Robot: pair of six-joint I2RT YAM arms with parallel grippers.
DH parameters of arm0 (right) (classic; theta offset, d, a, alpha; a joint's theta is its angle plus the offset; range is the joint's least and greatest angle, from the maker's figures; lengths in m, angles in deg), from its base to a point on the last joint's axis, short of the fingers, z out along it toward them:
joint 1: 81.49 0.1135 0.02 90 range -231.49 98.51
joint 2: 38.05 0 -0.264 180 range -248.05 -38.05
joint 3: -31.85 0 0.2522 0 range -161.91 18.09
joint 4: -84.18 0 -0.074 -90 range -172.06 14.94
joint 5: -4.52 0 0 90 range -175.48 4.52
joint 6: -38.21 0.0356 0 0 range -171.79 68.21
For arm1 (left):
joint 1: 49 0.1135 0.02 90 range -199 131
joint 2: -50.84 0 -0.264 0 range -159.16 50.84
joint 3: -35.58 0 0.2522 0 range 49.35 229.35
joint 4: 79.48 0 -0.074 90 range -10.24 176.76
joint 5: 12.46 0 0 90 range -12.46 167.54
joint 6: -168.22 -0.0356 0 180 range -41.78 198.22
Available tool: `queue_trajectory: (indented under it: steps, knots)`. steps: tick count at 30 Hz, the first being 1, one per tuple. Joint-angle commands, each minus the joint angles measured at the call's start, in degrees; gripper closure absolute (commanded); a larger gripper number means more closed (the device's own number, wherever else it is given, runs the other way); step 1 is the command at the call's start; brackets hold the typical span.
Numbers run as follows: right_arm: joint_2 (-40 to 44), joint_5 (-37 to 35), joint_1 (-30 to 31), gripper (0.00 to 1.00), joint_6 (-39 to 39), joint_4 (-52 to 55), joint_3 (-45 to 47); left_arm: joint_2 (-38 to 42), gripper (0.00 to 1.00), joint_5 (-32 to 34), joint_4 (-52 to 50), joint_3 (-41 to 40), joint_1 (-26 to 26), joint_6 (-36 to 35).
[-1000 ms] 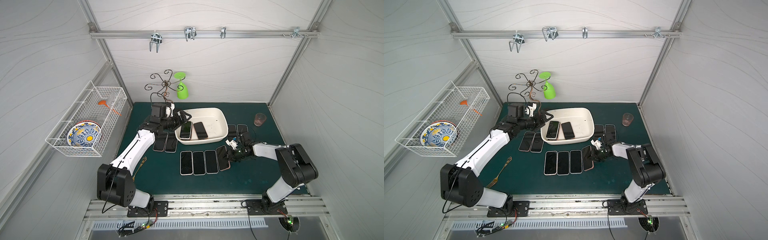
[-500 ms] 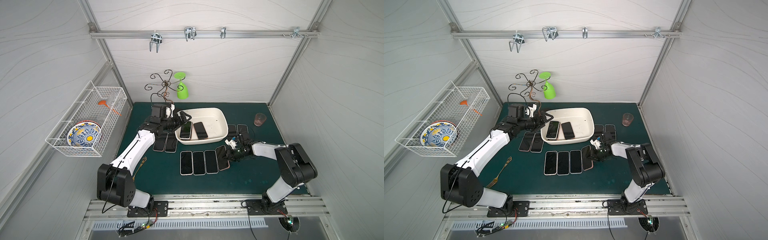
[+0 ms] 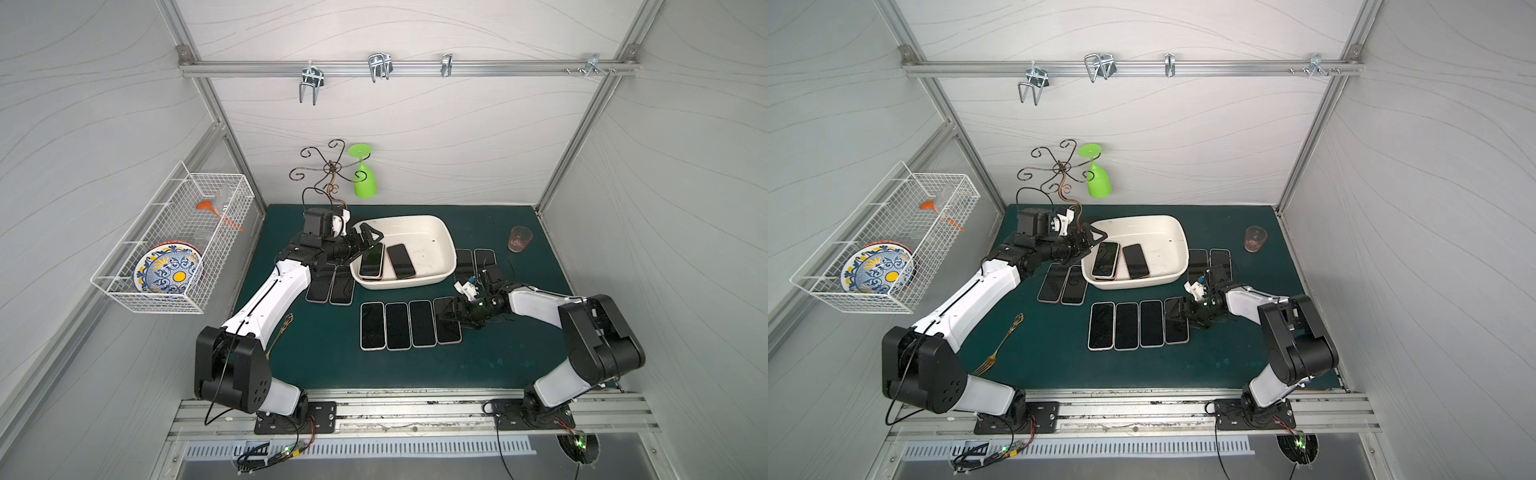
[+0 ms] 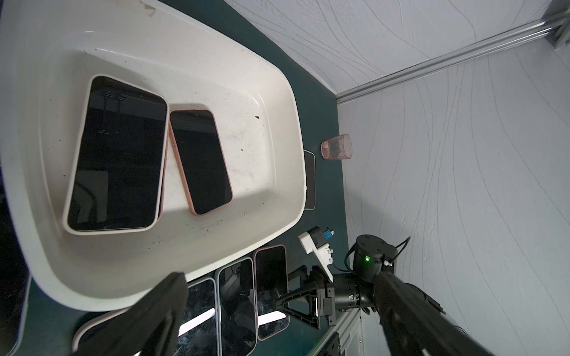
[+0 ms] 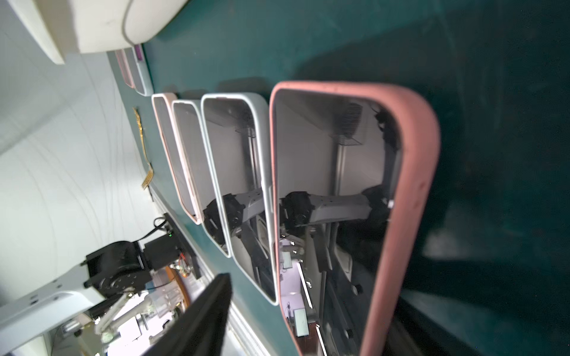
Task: Take the phone out of the storage box
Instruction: Place the phone at the center of the board, then pick up the phone from the storage box.
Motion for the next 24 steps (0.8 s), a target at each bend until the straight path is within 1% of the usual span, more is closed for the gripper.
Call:
queue_trajectory:
  steps: [1, 3, 7, 9, 11, 13, 15, 16, 19, 24]
  knots:
    - [2.14, -8.23, -1.61, 0.15, -2.03, 9.34, -1.4, -0.89, 0.01, 0.07, 1.45, 1.12, -0.1, -0.68]
    - [4.27, -11.71, -2.18, 0.02, -1.96, 12.93, -3.04, -0.99, 0.0, 1.31, 0.34, 1.38, -0.1, -1.41]
    - [10.36, -15.87, -1.21, 0.01, -0.36, 16.01, -6.51, -1.31, 0.0, 7.11, -5.15, 2.59, -0.28, -3.83]
    - [13.63, -21.38, 2.59, 0.01, -0.94, 18.37, -11.03, -1.89, 0.0, 10.5, -9.62, 4.31, -0.28, -6.06]
    - [13.98, -27.94, 6.76, 0.01, -2.53, 20.43, -16.65, -1.6, 0.0, 13.21, -11.79, 5.0, -0.28, -7.36]
    - [10.97, -33.73, 9.59, 0.01, -4.63, 22.61, -23.1, -0.98, 0.0, 15.38, -12.86, 5.51, -0.28, -8.41]
    - [4.77, -41.66, 12.98, 0.01, -6.47, 25.76, -30.94, -0.69, 0.0, 17.08, -13.69, 6.66, -0.28, -10.36]
    - [1.64, -43.76, 14.28, 0.01, -7.75, 26.38, -34.21, -0.86, 0.0, 17.83, -14.67, 7.62, -0.28, -11.0]
    - [-7.5, -44.63, 16.36, 0.01, -10.3, 25.49, -43.12, -1.53, 0.01, 20.34, -17.82, 10.49, 0.03, -12.82]
    - [-21.9, -41.69, 17.56, 0.01, -12.76, 24.48, -56.92, -1.14, 0.01, 19.77, -18.47, 10.75, 0.84, -13.26]
